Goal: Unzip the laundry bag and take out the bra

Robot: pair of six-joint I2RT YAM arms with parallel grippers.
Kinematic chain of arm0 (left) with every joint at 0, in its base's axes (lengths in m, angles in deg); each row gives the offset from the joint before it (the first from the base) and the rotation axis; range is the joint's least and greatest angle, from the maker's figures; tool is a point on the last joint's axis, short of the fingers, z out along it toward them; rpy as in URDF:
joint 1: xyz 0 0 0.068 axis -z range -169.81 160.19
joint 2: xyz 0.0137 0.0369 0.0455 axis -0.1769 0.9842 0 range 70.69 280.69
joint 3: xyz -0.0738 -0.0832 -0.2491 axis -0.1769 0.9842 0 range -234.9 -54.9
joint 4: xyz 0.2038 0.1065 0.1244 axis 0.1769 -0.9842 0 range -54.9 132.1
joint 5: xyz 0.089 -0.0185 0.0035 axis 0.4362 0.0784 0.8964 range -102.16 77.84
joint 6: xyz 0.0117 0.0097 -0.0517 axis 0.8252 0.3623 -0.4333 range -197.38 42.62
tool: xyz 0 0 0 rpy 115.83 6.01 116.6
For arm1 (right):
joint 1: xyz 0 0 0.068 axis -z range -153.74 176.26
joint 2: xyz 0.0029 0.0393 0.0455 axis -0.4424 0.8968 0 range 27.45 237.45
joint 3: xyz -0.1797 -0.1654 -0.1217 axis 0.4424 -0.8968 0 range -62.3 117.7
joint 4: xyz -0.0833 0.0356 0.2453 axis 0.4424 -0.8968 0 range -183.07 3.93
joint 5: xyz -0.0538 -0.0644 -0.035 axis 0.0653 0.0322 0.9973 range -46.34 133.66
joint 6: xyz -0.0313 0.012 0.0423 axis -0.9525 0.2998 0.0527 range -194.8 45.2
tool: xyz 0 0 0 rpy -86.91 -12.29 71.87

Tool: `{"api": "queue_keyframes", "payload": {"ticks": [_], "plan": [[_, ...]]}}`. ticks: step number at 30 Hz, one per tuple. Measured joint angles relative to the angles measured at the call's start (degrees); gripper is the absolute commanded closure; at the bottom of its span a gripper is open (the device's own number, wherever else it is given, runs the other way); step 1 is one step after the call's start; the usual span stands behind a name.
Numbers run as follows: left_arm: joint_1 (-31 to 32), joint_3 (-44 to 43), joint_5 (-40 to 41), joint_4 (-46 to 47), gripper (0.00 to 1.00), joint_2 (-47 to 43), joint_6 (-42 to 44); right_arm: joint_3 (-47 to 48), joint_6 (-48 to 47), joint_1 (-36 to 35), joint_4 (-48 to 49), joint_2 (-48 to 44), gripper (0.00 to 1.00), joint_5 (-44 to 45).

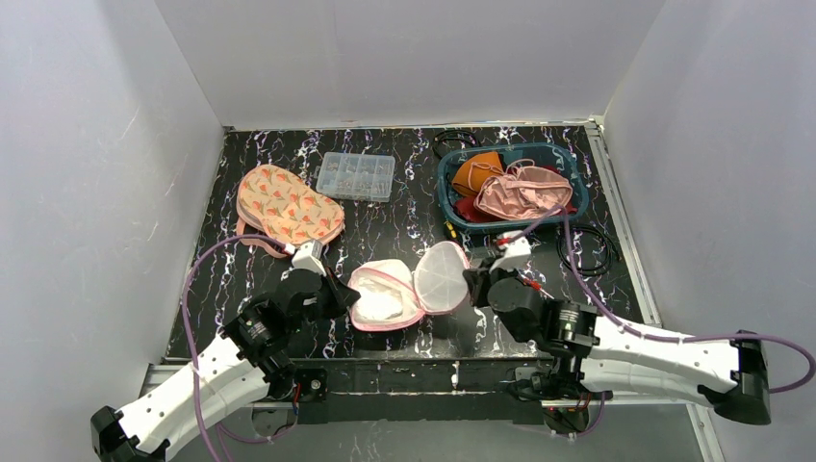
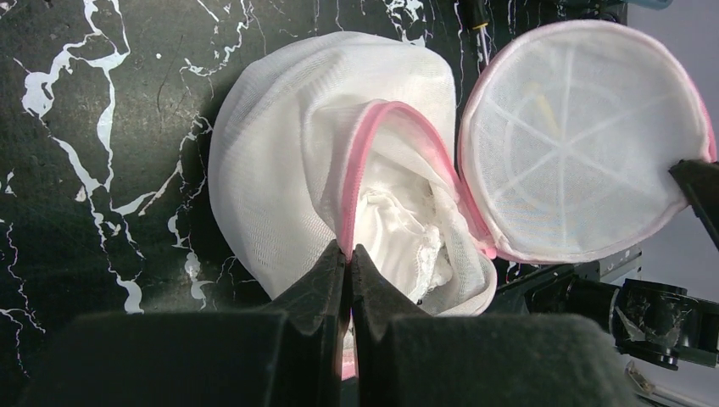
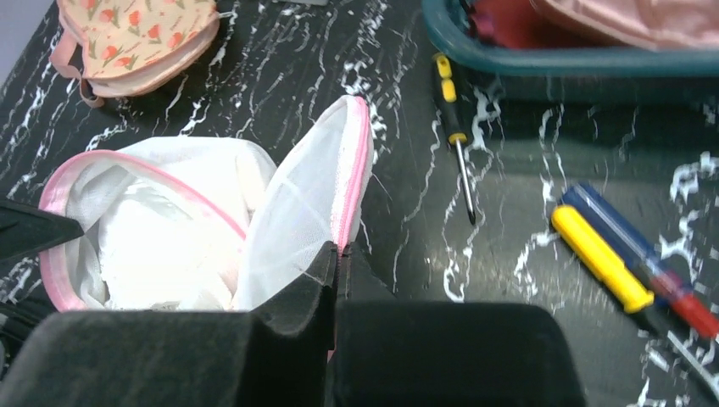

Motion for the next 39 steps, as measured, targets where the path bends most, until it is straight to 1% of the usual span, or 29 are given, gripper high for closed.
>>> {"api": "queue_keyframes", "payload": {"ticks": [3, 4, 5, 7, 8, 9, 11, 14, 18, 20, 24, 29, 33, 36, 39], "plan": [[0.0, 0.5, 0.0, -0.2, 1.00, -0.3, -0.3, -4.2, 5.6, 0.3, -2.1, -5.6, 0.96, 0.3], [0.0, 0.8, 0.0, -0.2, 1.00, -0.5, -0.3, -5.1, 7.1, 0.3, -2.9, -7.2, 0.91, 0.6], [0.0, 0.9, 0.0, -0.6, 1.00, -0.7, -0.4, -6.1, 9.0, 0.3, -3.7, -8.9, 0.82, 0.9], [0.0, 1.1, 0.0, -1.2, 1.00, -0.9, -0.5, -7.7, 12.5, 0.3, -5.2, -11.9, 0.59, 1.4], [0.0, 1.1, 0.0, -1.3, 1.00, -0.9, -0.5, -8.5, 13.9, 0.3, -6.0, -13.0, 0.50, 1.5], [0.0, 1.1, 0.0, -1.3, 1.00, -1.0, -0.5, -9.0, 14.8, 0.4, -6.5, -13.9, 0.43, 1.6], [0.0, 1.1, 0.0, -1.3, 1.00, -1.0, -0.5, -9.1, 15.6, 0.4, -7.8, -14.2, 0.35, 1.7], [0.0, 1.1, -0.1, -1.4, 1.00, -1.0, -0.4, -7.1, 14.3, 0.4, -10.3, -11.4, 0.28, 1.4], [0.0, 0.7, -0.3, -1.8, 1.00, -0.4, -0.2, 2.5, 7.2, 0.5, -11.9, -3.4, 0.28, -0.9], [0.0, 0.2, -0.6, -2.4, 1.00, 0.2, 0.0, 7.6, 3.2, 0.6, -10.9, 0.9, 0.28, -3.5], [0.0, -1.3, -1.2, -3.8, 1.00, 1.1, 0.5, 16.5, -4.2, 0.6, -6.7, 12.7, 0.28, -11.3], [0.0, -1.7, -1.8, -5.2, 1.00, 1.0, 0.9, 17.3, -10.2, 0.6, -1.2, 26.4, 0.25, -18.9], [0.0, -3.0, -2.3, -7.7, 1.00, 0.7, 1.3, 17.3, -14.8, 0.6, 1.8, 34.6, 0.23, -22.2], [0.0, -4.5, -2.7, -9.0, 1.00, 0.7, 1.8, 17.4, -17.3, 0.6, 4.0, 38.1, 0.23, -22.8], [0.0, -5.6, -3.0, -9.5, 1.00, 0.7, 2.1, 17.9, -19.0, 0.6, 5.4, 40.4, 0.25, -21.7]]}}
